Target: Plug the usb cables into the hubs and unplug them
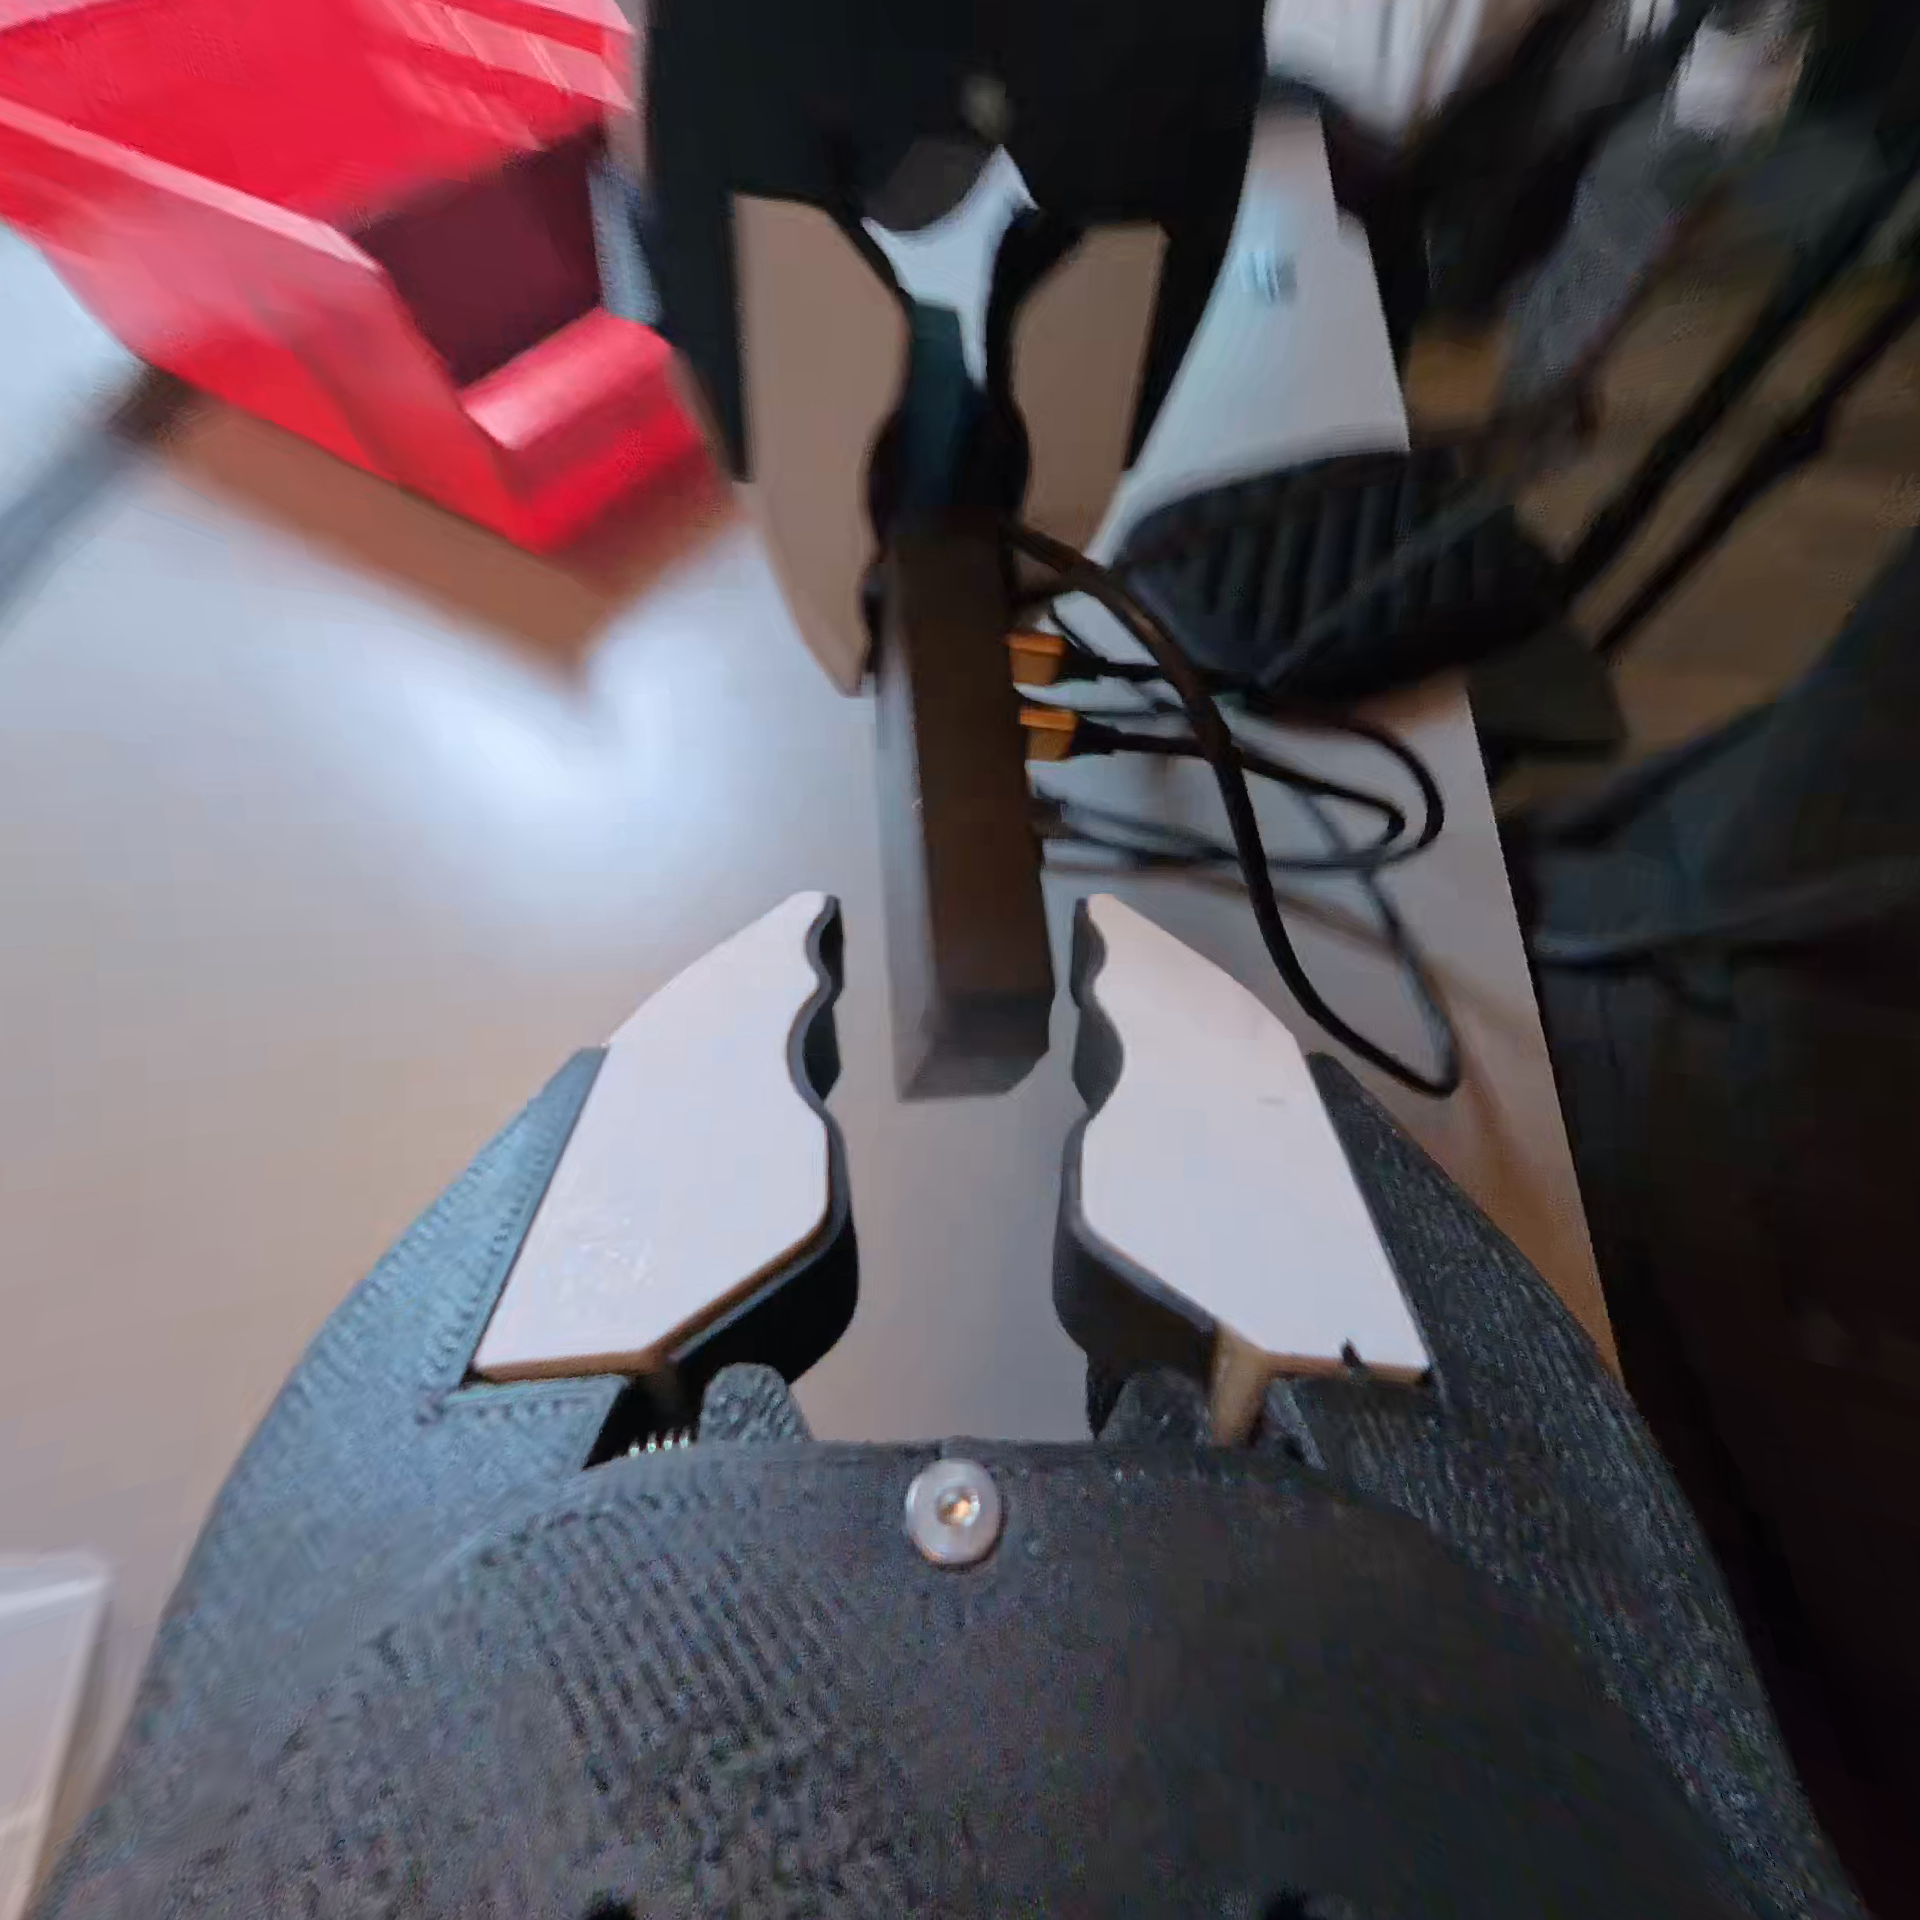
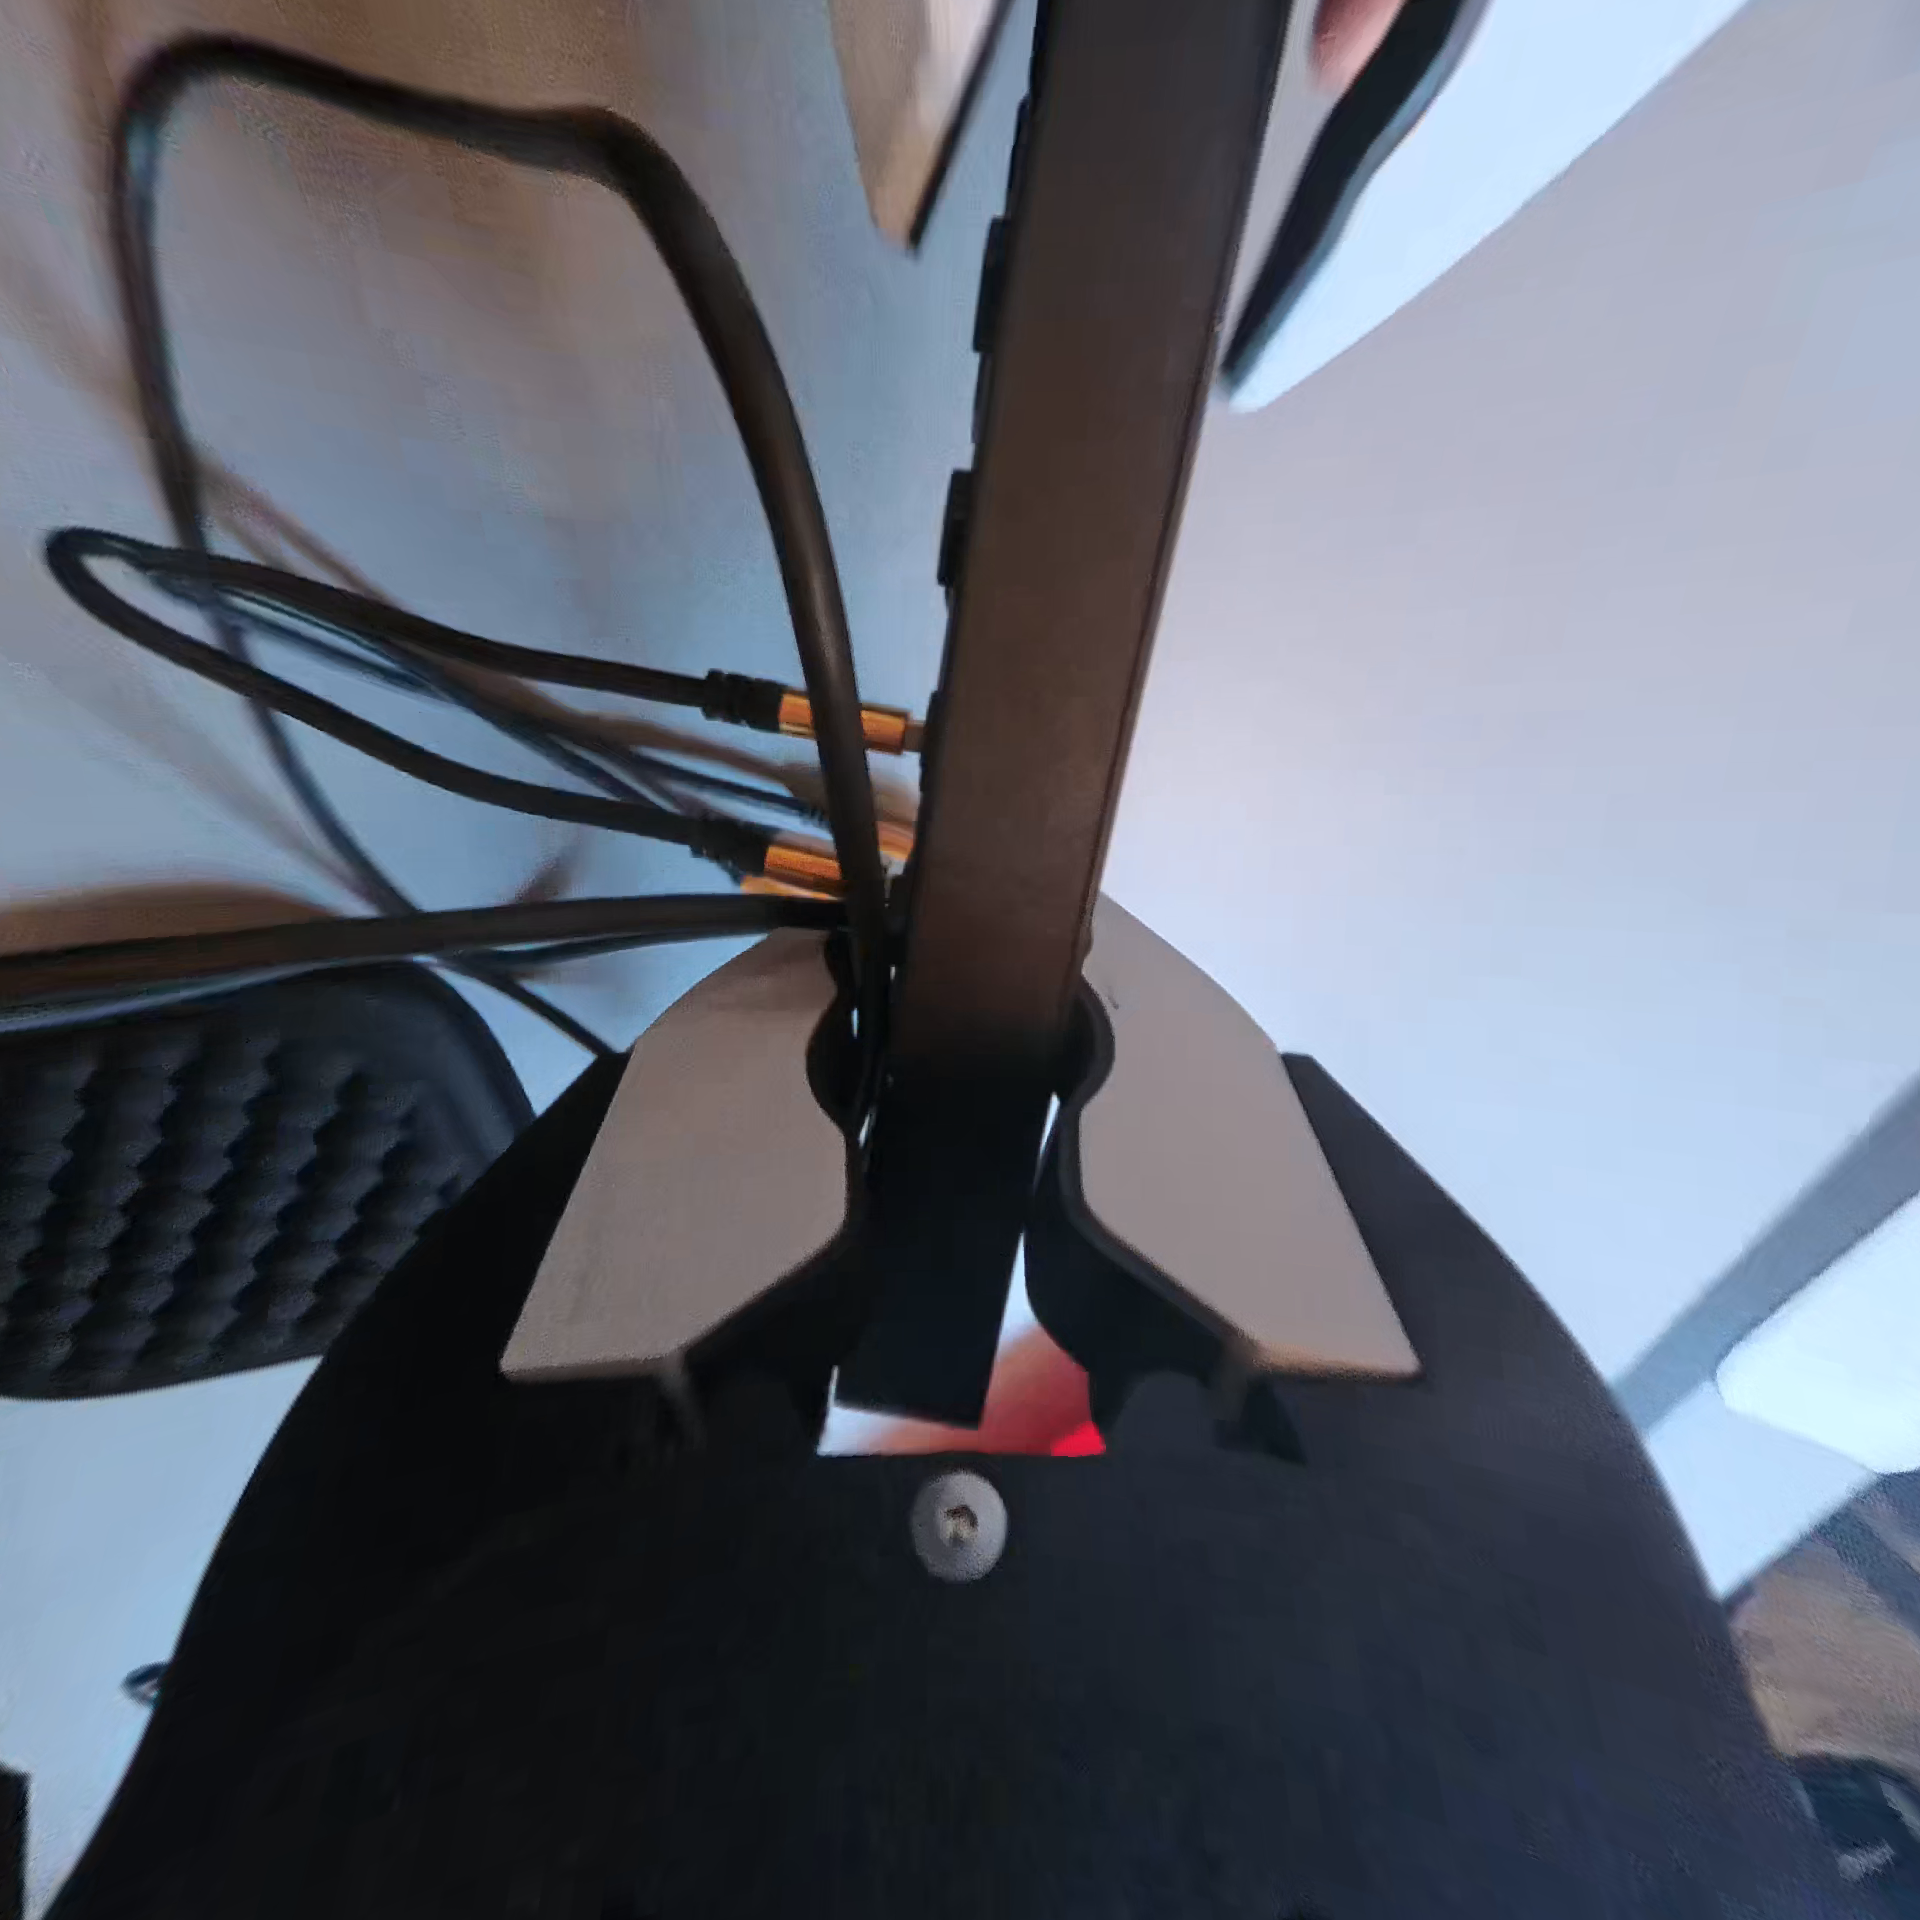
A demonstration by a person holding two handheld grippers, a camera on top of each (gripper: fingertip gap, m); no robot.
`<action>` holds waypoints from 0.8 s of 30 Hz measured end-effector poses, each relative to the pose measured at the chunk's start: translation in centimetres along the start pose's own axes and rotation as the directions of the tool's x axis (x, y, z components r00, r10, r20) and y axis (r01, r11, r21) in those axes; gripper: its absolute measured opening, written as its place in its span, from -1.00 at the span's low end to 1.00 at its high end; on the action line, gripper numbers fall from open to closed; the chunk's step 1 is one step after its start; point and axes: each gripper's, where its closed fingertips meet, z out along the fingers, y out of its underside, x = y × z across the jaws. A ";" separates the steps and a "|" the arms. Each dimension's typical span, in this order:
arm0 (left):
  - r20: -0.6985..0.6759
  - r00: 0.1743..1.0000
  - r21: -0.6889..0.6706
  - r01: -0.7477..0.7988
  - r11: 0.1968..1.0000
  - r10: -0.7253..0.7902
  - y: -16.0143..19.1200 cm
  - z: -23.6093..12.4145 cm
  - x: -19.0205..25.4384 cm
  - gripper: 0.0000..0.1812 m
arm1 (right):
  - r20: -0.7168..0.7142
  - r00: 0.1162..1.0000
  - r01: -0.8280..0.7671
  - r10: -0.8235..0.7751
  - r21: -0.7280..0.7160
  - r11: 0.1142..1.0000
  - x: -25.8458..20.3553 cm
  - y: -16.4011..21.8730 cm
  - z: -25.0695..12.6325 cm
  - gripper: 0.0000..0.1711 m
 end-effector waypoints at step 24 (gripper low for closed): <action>0.261 0.947 0.362 0.085 0.928 -0.189 -2.4 -5.1 -7.1 -0.56 | -0.905 0.336 -0.768 0.262 -0.102 0.632 16.5 32.1 -24.1 -0.62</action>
